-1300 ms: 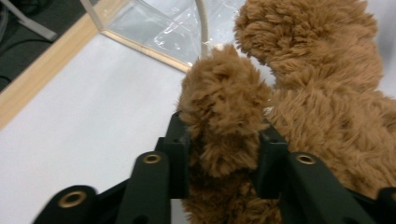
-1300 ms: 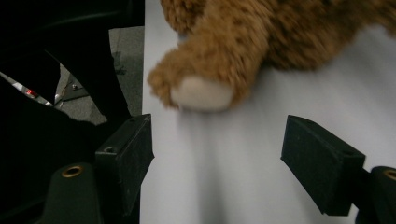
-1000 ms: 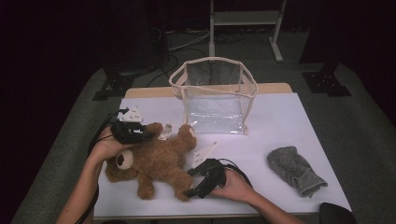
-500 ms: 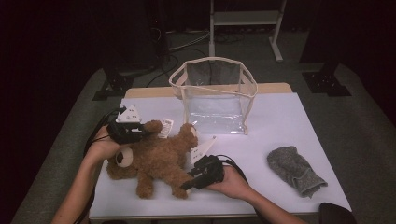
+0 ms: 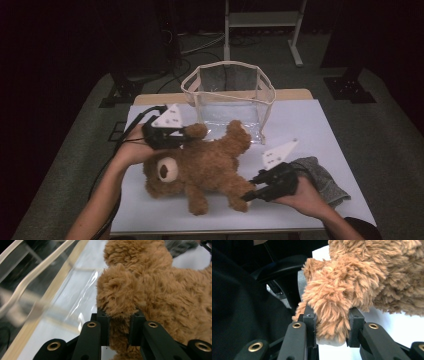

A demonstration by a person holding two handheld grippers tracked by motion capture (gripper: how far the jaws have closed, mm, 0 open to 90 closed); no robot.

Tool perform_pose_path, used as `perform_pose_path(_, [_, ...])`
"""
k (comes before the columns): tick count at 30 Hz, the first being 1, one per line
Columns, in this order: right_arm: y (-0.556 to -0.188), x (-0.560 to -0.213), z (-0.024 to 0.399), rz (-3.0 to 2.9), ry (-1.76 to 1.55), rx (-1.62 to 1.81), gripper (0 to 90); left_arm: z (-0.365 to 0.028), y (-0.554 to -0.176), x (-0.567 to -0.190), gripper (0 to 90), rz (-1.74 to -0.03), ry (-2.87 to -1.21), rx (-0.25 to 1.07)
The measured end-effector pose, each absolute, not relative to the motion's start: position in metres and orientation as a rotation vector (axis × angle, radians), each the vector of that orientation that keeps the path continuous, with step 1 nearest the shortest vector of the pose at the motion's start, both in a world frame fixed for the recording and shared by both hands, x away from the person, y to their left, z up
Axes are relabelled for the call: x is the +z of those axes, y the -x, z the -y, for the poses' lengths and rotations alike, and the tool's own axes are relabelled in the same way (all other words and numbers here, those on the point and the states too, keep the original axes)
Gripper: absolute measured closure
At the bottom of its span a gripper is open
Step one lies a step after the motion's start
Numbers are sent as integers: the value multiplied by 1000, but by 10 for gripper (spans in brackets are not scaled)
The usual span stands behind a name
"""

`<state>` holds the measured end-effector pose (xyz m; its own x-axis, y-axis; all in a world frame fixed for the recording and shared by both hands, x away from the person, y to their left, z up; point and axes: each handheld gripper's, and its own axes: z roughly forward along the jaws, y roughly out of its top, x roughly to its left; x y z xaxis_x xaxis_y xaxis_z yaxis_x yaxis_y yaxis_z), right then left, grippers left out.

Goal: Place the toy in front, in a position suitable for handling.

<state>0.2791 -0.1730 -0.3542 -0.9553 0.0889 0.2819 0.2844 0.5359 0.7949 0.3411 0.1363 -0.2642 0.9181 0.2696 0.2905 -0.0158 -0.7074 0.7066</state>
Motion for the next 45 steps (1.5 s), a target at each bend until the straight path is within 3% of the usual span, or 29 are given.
perform_pose_path(8, [-257, -364, 253, 2557, 474, -1361, 666, -54, -353, -286, 758, -27, -2365, 360])
perform_pose_path(13, [-261, -413, 280, 2560, 645, -1240, 652, -15, -369, -330, 748, -18, -2429, 273])
perform_pose_path(15, [-262, -423, 283, 2546, 674, -1230, 608, -12, -373, -334, 726, -30, -2425, 259])
perform_pose_path(16, [-264, -426, 283, 2536, 687, -1217, 545, -11, -374, -334, 700, -34, -2422, 256])
perform_pose_path(21, [-268, -413, 291, 2545, 710, -1206, 356, -26, -371, -327, 457, -53, -2404, 272])
perform_pose_path(26, [-273, -396, 295, 2516, 734, -1318, 327, -52, -361, -325, 279, -78, -2330, 278])
perform_pose_path(34, [-293, -401, 244, 2836, 755, -1239, 326, -106, -322, -349, 176, -129, -2250, 272])
perform_pose_path(39, [-314, -402, 245, 2771, 766, -1243, 283, -125, -316, -368, 109, -175, -2283, 309])
perform_pose_path(45, [-326, -407, 246, 2743, 758, -1242, 280, -125, -315, -394, 94, -185, -2289, 341])
